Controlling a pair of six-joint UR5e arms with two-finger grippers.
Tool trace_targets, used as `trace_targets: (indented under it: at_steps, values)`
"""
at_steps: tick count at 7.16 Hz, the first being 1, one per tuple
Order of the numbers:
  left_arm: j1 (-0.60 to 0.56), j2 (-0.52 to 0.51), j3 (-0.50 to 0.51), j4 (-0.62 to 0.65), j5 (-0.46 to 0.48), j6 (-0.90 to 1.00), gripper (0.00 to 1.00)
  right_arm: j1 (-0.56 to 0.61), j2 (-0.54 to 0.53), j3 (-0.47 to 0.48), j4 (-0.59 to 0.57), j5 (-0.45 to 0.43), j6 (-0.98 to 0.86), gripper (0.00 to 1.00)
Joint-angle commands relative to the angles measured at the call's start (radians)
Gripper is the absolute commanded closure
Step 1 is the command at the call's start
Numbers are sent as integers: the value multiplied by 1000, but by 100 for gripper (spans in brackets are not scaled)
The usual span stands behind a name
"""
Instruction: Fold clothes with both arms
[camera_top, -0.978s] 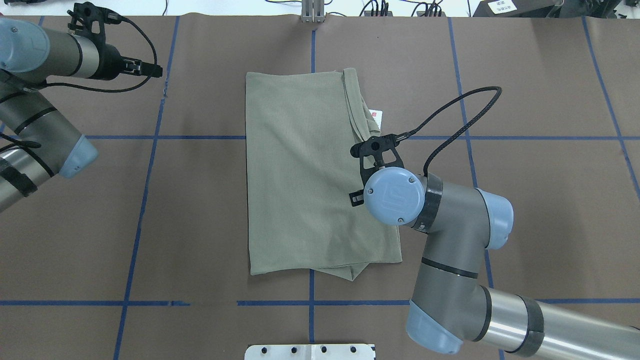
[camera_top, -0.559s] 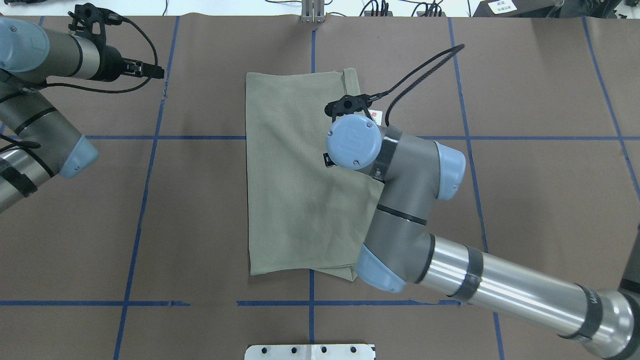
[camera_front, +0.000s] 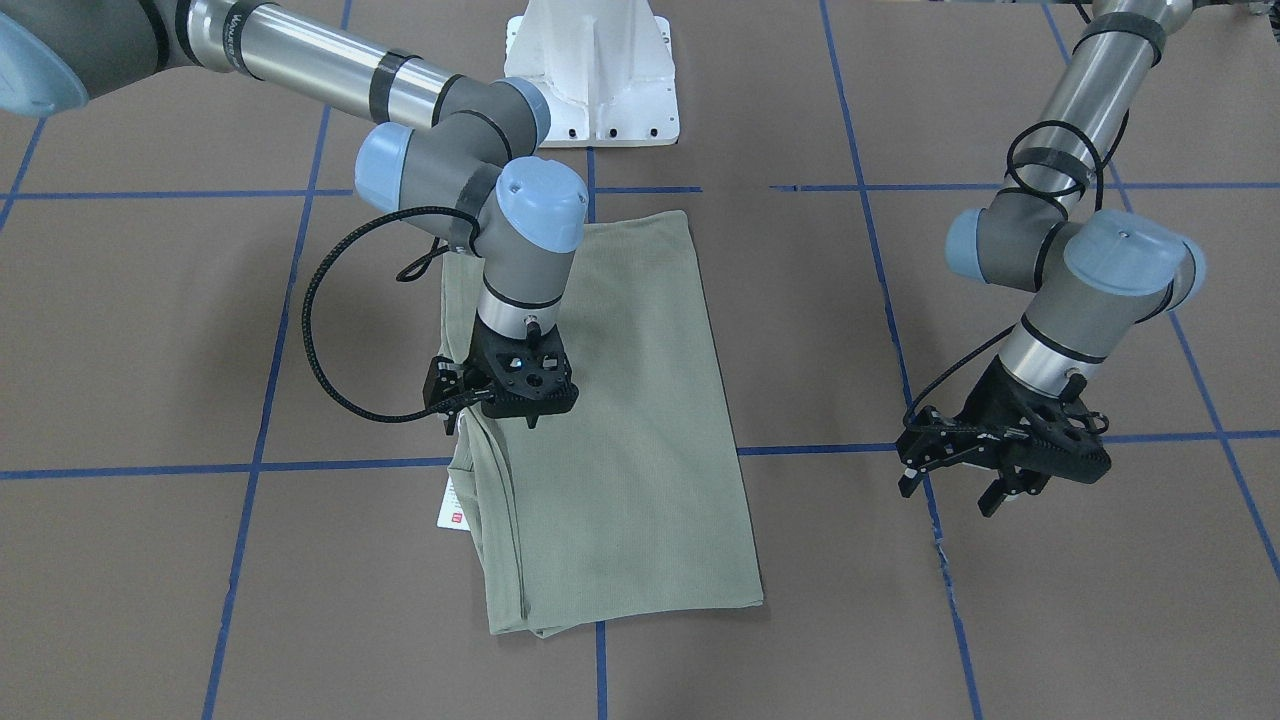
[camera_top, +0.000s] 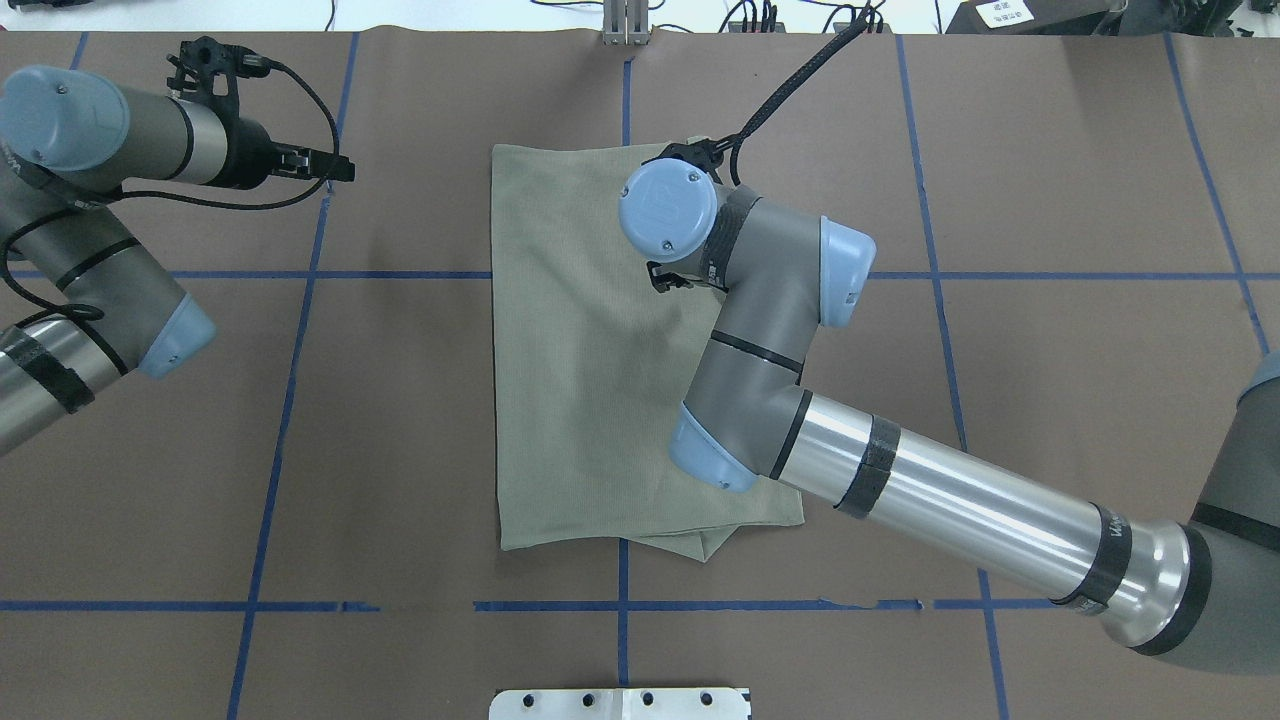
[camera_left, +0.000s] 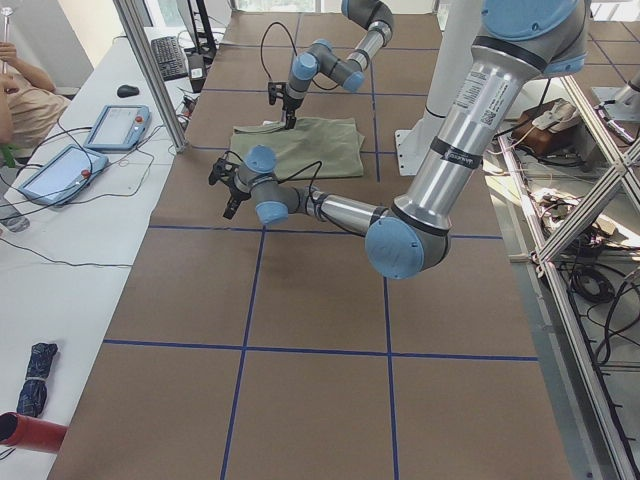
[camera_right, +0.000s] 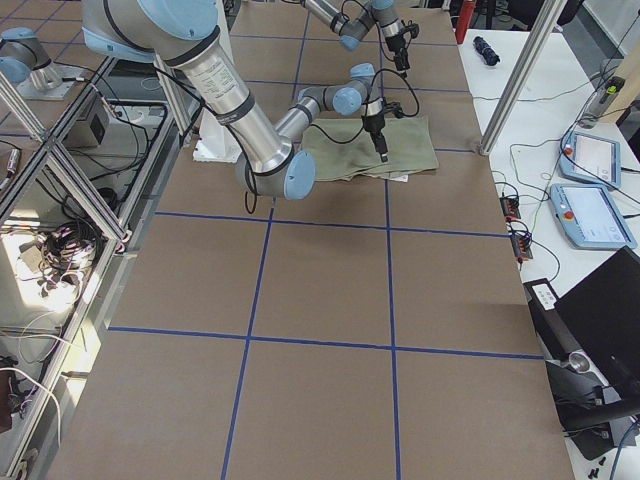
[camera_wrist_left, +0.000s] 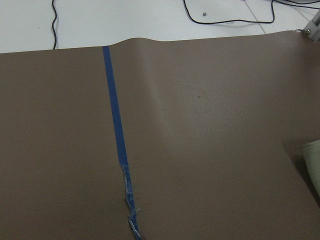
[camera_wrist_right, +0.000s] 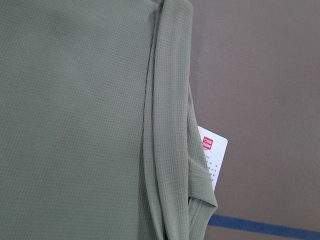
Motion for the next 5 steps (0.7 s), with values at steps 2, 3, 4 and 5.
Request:
trace_targets:
  at_steps: [2,3,4,5]
  values:
    - [4,0,2,-4,-1,-1,0,2,-21,-16,-6,1,-27,0]
    - [4,0,2,-4,-1,-1,0,3,-26,-20,-9,1,-30,0]
    - [4,0,5,-6,-1,-1,0,8,-29,-28,-12,0,-71,0]
    - [4,5,4,-6,-1,-1,0,12,-44,-28,-13,0,-82,0]
